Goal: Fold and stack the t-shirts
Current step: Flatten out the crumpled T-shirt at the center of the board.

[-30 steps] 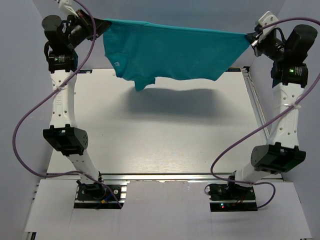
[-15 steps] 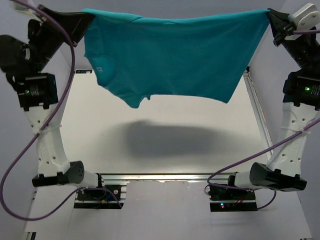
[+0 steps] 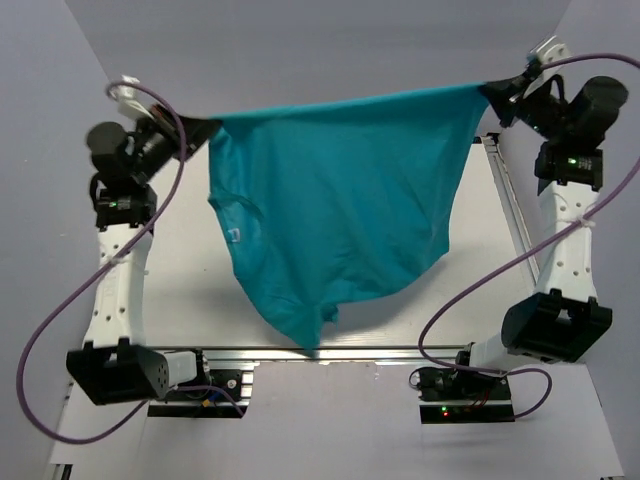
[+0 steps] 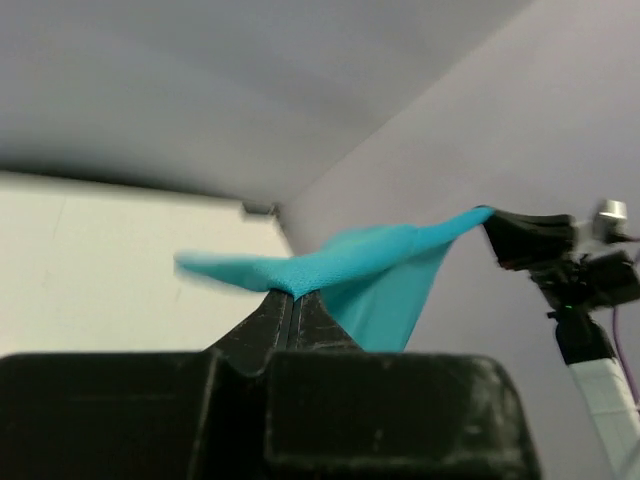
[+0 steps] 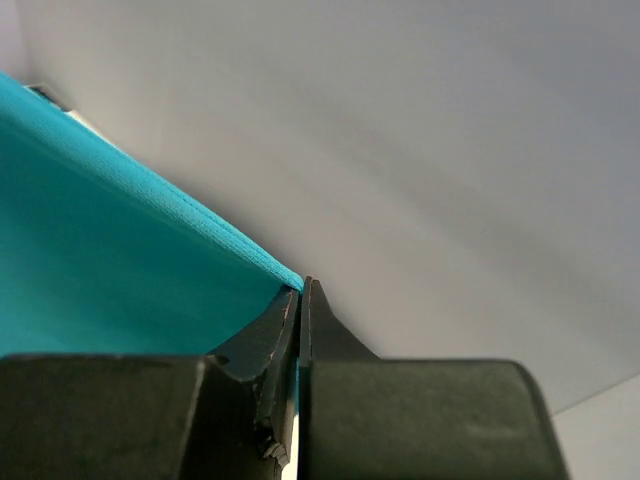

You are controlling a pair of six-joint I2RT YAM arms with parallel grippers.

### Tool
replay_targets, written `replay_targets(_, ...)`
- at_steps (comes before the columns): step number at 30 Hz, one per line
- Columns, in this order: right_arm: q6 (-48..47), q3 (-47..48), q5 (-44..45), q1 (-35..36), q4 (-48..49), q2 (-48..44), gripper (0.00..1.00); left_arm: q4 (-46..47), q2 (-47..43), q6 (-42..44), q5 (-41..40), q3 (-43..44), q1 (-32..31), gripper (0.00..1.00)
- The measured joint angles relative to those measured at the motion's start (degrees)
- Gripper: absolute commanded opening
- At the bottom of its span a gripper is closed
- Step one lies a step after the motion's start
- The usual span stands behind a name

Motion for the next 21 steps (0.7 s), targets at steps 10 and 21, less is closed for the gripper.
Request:
replay_targets(10,-5.1,-13.1,2.4,5.9,-1.1,9.0,0.0,9.6,17.1,1.5,-3.5,-17.9,-0.6,0.0)
replay_targets(21,-10.9,-5.2,11.5,9.9,-1.5,33.1,0.0,13.9,45.7,6.6,-5.3,-2.3,-1.7,0.0)
